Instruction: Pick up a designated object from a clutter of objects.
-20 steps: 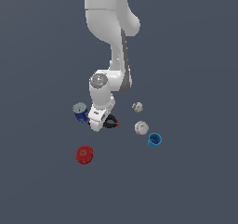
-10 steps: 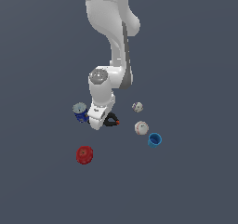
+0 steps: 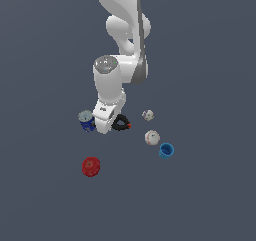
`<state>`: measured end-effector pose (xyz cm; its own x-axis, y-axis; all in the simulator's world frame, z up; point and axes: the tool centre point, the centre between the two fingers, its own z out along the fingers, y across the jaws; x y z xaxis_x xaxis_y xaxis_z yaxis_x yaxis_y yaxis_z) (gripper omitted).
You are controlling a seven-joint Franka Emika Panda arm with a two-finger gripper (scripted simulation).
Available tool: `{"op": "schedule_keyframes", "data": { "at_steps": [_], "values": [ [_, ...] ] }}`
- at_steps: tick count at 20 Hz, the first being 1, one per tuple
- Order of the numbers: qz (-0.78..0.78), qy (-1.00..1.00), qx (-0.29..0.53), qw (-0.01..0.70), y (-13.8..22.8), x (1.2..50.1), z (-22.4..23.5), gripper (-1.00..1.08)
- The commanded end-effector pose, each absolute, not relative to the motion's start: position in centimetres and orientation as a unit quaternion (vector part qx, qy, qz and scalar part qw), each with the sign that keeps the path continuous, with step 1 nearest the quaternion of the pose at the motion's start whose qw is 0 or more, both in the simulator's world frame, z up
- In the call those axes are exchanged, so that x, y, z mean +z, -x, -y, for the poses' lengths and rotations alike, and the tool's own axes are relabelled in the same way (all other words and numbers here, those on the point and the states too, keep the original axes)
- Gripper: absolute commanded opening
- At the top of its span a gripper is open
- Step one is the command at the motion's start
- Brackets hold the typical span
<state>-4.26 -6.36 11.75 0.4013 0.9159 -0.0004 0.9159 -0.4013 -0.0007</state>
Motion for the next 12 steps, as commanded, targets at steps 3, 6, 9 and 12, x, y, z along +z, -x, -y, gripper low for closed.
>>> {"op": "schedule_keyframes", "data": {
  "at_steps": [3,6,9,12],
  "values": [
    [0.548,0.837,-0.001,0.001,3.5,16.4,5.6,-1.0],
    [0.548,0.836,-0.001,0.001,3.0,19.3,5.2,-1.0],
    [0.548,0.836,-0.001,0.002,2.5,22.3,4.7,-1.0],
    [0.548,0.836,-0.001,0.002,2.0,25.2,4.4,-1.0]
  ]
}}
